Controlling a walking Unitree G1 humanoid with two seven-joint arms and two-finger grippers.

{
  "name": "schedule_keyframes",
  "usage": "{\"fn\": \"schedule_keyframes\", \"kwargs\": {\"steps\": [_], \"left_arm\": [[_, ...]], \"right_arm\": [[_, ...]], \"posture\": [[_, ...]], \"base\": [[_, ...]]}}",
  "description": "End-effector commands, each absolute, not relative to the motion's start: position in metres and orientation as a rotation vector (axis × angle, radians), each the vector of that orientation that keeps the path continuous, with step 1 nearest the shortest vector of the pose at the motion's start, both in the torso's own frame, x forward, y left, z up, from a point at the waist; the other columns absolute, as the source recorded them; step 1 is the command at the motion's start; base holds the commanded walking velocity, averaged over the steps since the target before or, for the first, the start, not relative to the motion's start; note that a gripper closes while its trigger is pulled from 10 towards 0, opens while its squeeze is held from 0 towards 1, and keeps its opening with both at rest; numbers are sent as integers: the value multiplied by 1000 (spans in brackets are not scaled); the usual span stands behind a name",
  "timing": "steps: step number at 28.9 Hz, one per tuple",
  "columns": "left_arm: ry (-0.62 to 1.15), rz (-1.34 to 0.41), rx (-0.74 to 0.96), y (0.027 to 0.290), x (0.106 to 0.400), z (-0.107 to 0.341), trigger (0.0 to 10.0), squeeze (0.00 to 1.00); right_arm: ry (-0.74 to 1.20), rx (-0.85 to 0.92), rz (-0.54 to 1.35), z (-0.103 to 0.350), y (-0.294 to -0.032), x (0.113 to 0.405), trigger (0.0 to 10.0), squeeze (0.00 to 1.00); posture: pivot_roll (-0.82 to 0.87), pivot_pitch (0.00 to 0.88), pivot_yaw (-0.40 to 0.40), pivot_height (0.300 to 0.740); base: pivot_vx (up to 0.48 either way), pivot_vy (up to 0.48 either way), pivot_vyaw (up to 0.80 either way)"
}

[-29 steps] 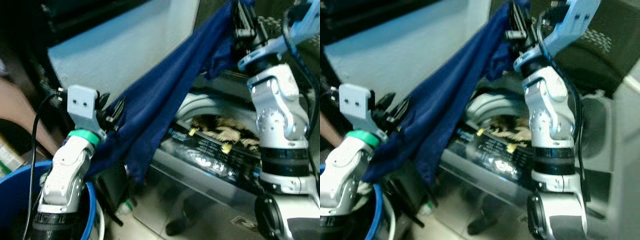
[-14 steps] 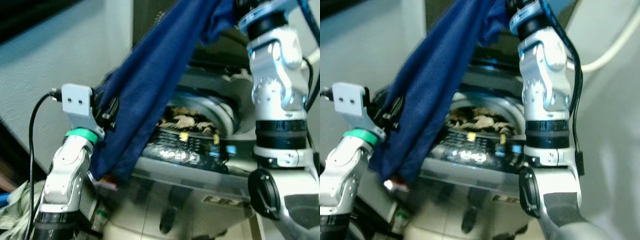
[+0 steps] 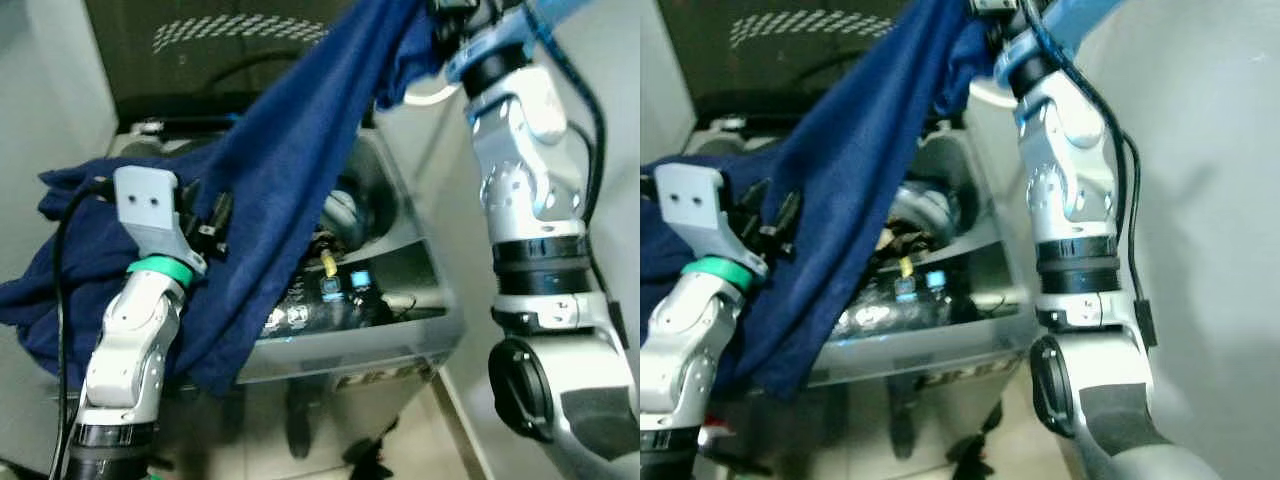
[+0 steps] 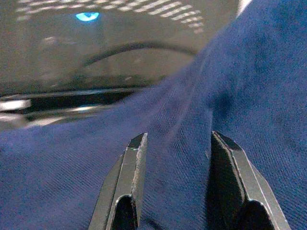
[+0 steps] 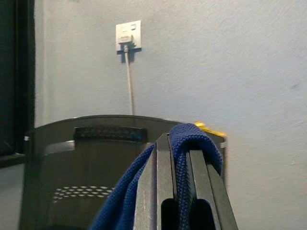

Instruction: Clothes washing

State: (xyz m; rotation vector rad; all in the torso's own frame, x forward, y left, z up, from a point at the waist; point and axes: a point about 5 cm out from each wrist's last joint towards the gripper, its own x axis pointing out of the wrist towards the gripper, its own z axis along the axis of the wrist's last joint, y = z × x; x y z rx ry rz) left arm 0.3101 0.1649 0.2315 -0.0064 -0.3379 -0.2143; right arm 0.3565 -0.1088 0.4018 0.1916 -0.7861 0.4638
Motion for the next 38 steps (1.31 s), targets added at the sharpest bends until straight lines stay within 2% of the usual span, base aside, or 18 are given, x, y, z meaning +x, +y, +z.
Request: {"fn": "schedule_keyframes", "kwargs": {"steps": [1,4,9,16,23,27,28,29,31,32,33,36,37,38], "left_arm": [[-333,-218,-9,164,309,231,10000,0],[-341,-224,-14,163,307,232,10000,0],[-374,-229,-40,161,301,237,10000,0],[-389,-212,-45,162,296,239,10000,0],[-397,-197,-47,161,294,240,10000,0],[-395,-196,-41,161,296,242,10000,0],[-395,-197,-37,161,297,242,10000,0],[-395,-197,-37,161,297,242,10000,0],[-397,-194,-27,161,297,243,10000,0],[-397,-194,-27,161,297,243,10000,0],[-399,-185,-21,162,295,244,10000,0],[-399,-172,-16,164,292,244,10000,0],[-399,-167,-16,165,292,244,10000,0],[-397,-164,-15,166,291,243,10000,0]], "right_arm": [[-774,174,491,400,-103,356,10000,0],[-701,177,545,386,-92,360,10000,0],[-563,180,671,353,-73,362,10000,0],[-511,184,725,334,-61,363,10000,0],[-514,223,790,339,-52,362,10000,0],[-568,2,912,380,-24,365,10000,0],[-665,87,886,415,-27,363,10000,0],[-665,87,886,415,-27,363,10000,0],[-877,447,801,491,-54,349,10000,0],[-877,447,801,491,-54,349,10000,0],[-983,767,765,535,-87,336,10000,0],[-983,860,765,547,-101,333,10000,0],[-971,851,765,547,-102,334,10000,0],[-926,764,762,540,-94,339,10000,0]], "posture": [[66,0,-25,740],[68,0,-28,740],[74,0,-35,740],[91,0,-51,740],[91,6,-53,740],[83,8,-42,740],[90,15,-45,740],[90,15,-45,740],[99,18,-58,740],[99,18,-58,740],[111,21,-71,740],[115,23,-74,740],[116,26,-79,740],[114,26,-81,740]], "base": [[0,0,-800],[0,116,-800],[0,480,0],[0,69,0],[0,0,0],[0,0,0],[0,0,0],[0,0,0],[0,0,0],[0,0,0],[0,0,0],[0,0,0],[0,0,0],[0,0,0]]}}
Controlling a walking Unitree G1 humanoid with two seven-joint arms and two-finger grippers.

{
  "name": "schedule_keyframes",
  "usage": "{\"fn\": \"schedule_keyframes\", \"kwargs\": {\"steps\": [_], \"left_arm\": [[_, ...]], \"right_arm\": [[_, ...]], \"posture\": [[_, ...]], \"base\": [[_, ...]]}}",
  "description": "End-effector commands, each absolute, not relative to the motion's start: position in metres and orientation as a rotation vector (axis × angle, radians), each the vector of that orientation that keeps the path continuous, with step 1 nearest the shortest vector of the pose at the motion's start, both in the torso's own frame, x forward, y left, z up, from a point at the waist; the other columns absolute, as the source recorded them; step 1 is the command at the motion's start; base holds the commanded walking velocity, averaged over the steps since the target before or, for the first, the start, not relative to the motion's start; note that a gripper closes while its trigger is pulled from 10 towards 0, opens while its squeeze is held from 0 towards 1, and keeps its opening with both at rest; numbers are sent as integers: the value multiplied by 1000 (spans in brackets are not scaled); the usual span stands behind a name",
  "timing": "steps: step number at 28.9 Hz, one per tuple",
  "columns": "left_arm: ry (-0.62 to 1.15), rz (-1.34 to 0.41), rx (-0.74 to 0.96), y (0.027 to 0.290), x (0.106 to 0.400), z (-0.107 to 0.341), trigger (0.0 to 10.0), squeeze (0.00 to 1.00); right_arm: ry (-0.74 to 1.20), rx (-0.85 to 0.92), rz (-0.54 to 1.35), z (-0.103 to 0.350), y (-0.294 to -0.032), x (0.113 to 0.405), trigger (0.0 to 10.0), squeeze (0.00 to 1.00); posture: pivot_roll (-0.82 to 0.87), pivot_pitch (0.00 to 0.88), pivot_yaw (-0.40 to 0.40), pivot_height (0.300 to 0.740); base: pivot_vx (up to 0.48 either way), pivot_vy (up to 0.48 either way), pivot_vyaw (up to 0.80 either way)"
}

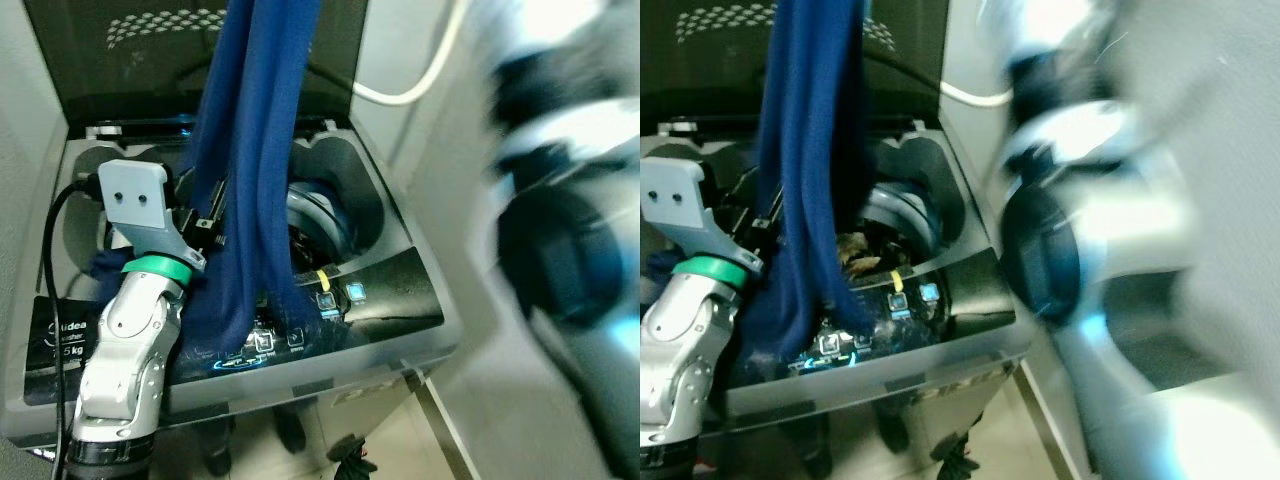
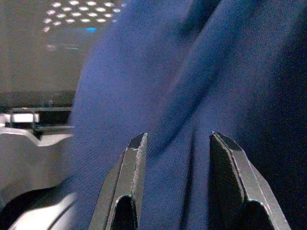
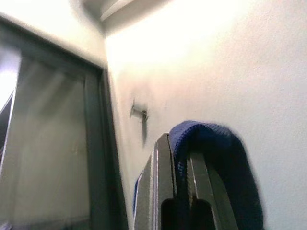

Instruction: Clothes washing

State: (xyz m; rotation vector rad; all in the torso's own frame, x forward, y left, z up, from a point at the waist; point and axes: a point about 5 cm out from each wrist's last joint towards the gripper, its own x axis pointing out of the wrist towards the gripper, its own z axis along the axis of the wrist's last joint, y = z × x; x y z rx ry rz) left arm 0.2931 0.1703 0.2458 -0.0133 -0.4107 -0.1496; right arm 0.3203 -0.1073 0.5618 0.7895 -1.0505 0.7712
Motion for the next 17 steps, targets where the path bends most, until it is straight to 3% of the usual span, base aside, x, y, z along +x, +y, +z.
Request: {"fn": "schedule_keyframes", "kwargs": {"steps": [1,3,5,6,7,12,15,17], "left_arm": [[-393,-165,-12,166,291,242,10000,0],[-390,-165,-10,166,291,242,10000,0],[-382,-184,-4,163,291,241,10000,0],[-382,-184,-4,163,291,241,10000,0],[-381,-194,-1,162,292,241,10000,0],[-375,-210,0,160,293,242,10000,0],[-353,-234,6,156,293,241,10000,0],[-342,-239,15,155,293,240,10000,0]], "right_arm": [[-858,677,776,527,-83,347,10000,0],[-809,619,788,517,-75,353,10000,0],[-585,378,791,445,-43,382,10000,0],[-585,378,791,445,-43,382,10000,0],[-499,271,796,410,-33,391,10000,0],[-374,160,838,367,-24,398,10000,0],[-102,-43,918,299,-17,401,10000,0],[-28,-85,924,285,-18,401,10000,0]], "posture": [[114,26,-81,740],[114,26,-81,740],[112,25,-74,740],[112,25,-74,740],[112,24,-69,740],[112,24,-69,740],[103,26,-54,740],[103,26,-54,740]], "base": [[0,0,0],[0,0,0],[0,0,0],[0,0,0],[0,0,0],[0,0,0],[0,0,0],[0,0,0]]}}
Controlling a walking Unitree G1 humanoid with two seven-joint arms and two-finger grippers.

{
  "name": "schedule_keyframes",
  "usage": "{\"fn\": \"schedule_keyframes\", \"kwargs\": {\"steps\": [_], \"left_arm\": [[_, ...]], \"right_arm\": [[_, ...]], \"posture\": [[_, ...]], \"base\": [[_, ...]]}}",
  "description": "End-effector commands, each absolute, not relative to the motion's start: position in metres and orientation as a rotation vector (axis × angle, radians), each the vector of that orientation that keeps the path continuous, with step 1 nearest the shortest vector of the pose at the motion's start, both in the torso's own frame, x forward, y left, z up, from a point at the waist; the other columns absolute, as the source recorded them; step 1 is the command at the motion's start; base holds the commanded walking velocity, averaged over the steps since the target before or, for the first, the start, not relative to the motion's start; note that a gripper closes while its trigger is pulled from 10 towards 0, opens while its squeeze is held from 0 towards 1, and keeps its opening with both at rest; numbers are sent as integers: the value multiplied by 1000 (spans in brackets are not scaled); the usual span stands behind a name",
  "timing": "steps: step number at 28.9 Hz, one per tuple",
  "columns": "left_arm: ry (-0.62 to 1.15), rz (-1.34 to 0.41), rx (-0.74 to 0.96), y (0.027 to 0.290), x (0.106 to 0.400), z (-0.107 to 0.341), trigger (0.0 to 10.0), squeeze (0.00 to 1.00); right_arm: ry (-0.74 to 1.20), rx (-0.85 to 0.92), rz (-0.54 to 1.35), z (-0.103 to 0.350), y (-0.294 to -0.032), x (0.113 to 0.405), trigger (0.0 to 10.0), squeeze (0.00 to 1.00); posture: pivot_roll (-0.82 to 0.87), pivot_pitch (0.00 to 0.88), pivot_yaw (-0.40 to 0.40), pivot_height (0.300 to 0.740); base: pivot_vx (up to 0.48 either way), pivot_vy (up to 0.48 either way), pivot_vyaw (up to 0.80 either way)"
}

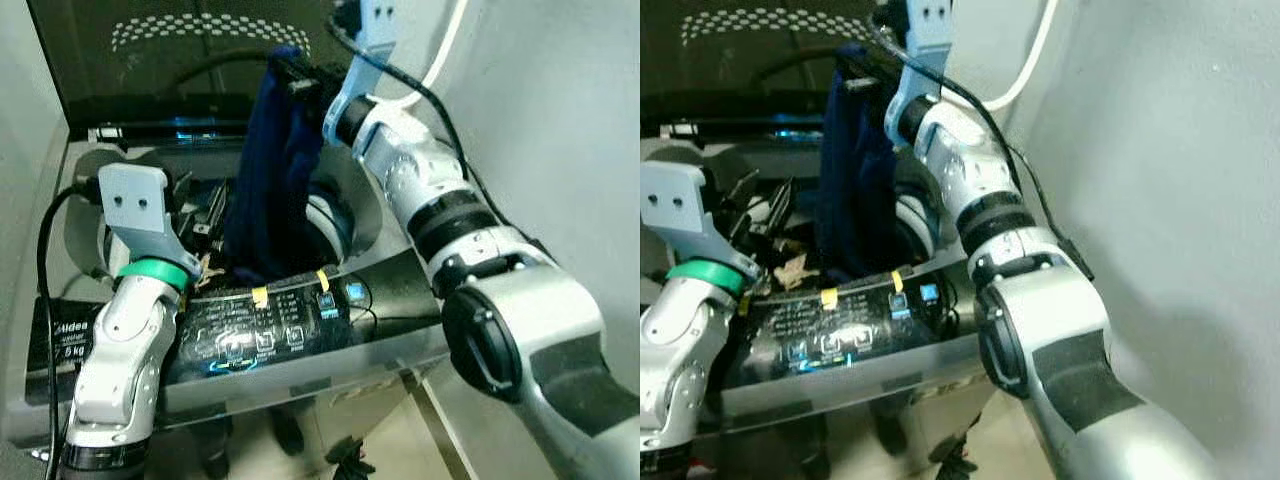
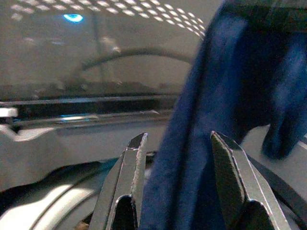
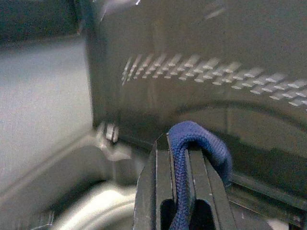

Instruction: Clothes washing

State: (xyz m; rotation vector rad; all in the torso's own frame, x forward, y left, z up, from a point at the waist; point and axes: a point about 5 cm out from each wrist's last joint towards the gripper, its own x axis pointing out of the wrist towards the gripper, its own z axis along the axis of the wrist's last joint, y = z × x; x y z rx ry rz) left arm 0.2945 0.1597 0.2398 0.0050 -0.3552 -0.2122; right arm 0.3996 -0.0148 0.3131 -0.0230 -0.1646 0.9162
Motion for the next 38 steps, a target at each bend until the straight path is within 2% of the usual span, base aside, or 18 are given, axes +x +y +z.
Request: {"fn": "schedule_keyframes", "kwargs": {"steps": [1,3,4,5,14,15,16,23,24,31,33,35,37,38], "left_arm": [[-342,-239,15,155,293,240,10000,0],[-265,-241,51,154,294,232,10000,0],[-265,-241,51,154,294,232,10000,0],[-191,-248,96,154,296,226,10000,0],[-117,-263,155,157,301,229,10000,0],[-116,-265,159,158,302,231,10000,0],[-114,-268,161,158,302,232,10000,0],[-100,-275,171,156,301,234,10000,0],[-99,-276,169,156,301,234,10000,0],[-97,-278,169,156,302,236,10000,0],[-104,-272,165,156,304,238,10000,0],[-133,-272,154,155,304,243,10000,0],[-146,-275,151,154,304,244,10000,0],[-161,-277,147,154,305,245,10000,0]], "right_arm": [[-28,-85,924,285,-18,401,10000,0],[130,-133,929,263,-23,401,10000,0],[130,-133,929,263,-23,401,10000,0],[221,-189,970,253,-27,400,10000,0],[281,-307,1208,259,-33,391,10000,0],[261,-281,1217,266,-32,391,10000,627],[243,-243,1226,274,-31,390,10000,1000],[159,-138,1260,299,-30,389,10000,1000],[148,-117,1271,304,-30,388,10000,0],[78,-115,1219,325,-41,391,10000,0],[0,-115,1085,340,-55,398,10000,0],[-66,-96,872,347,-83,408,10000,0],[-72,-88,826,345,-92,410,10000,0],[-68,-25,808,338,-100,410,10000,0]], "posture": [[103,26,-54,740],[103,26,-54,740],[103,26,-54,740],[94,30,-33,740],[93,26,-19,740],[94,24,-14,740],[94,24,-14,740],[96,17,-11,740],[93,15,-7,740],[88,10,-2,740],[86,8,0,740],[83,1,5,740],[83,1,5,740],[83,0,5,740]], "base": [[0,0,0],[0,0,0],[0,0,0],[0,0,0],[0,0,0],[0,0,0],[0,0,0],[0,0,0],[0,0,0],[0,0,0],[0,0,0],[0,0,0],[0,0,0],[0,0,0]]}}
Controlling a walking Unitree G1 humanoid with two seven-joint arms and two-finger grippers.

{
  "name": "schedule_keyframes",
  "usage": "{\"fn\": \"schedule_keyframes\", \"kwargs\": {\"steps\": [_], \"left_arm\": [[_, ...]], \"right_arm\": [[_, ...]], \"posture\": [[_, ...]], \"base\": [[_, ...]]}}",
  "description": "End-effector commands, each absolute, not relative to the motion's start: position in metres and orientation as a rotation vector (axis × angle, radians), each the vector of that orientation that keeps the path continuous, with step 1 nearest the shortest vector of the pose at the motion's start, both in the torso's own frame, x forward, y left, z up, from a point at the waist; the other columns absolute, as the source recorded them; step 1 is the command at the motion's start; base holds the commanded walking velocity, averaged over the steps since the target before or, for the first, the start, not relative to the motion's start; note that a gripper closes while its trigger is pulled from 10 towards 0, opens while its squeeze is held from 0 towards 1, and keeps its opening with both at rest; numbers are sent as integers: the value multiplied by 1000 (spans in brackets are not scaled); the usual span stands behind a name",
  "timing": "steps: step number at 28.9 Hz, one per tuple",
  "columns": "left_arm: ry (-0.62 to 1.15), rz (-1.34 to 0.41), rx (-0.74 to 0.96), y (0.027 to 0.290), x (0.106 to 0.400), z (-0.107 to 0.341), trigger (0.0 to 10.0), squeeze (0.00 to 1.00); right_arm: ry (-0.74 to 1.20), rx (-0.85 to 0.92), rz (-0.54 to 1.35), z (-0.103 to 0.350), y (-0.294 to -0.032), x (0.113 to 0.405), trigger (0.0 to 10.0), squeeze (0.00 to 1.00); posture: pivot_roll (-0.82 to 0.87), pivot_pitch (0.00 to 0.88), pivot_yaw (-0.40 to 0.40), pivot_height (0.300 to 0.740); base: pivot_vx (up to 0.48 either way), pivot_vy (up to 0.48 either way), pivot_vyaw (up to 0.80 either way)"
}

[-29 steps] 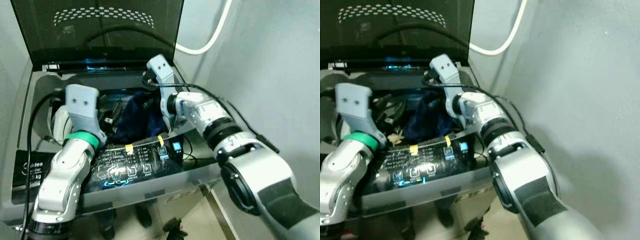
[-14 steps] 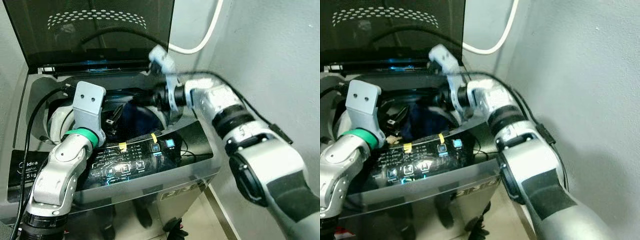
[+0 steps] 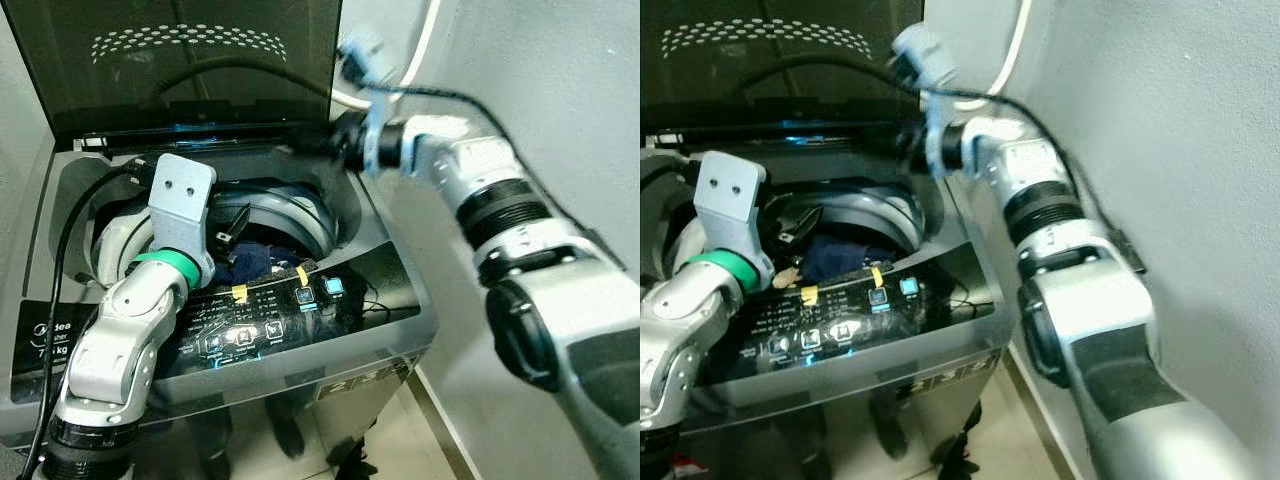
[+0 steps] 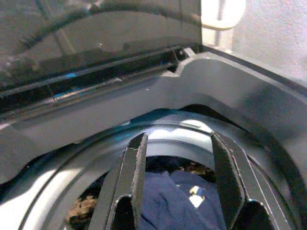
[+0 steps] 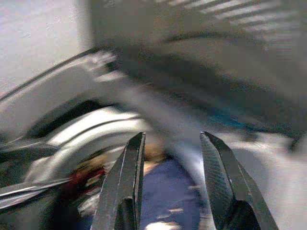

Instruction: Clothes washing

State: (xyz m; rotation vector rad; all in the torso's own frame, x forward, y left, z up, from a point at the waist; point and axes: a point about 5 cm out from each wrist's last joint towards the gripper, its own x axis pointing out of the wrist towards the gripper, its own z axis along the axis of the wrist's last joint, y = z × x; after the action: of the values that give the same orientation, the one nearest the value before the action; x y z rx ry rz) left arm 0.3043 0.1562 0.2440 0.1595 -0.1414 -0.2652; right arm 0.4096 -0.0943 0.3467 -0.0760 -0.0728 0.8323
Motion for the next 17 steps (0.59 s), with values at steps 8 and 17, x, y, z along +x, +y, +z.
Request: {"fn": "schedule_keyframes", "kwargs": {"steps": [8,17], "left_arm": [[-169,-216,125,163,311,243,10000,0],[-177,-113,161,178,314,238,10000,0]], "right_arm": [[-88,194,583,280,-122,406,10000,0],[-229,169,428,257,-114,392,10000,0]], "posture": [[67,0,5,740],[85,18,9,740]], "base": [[0,0,0],[0,0,0]]}}
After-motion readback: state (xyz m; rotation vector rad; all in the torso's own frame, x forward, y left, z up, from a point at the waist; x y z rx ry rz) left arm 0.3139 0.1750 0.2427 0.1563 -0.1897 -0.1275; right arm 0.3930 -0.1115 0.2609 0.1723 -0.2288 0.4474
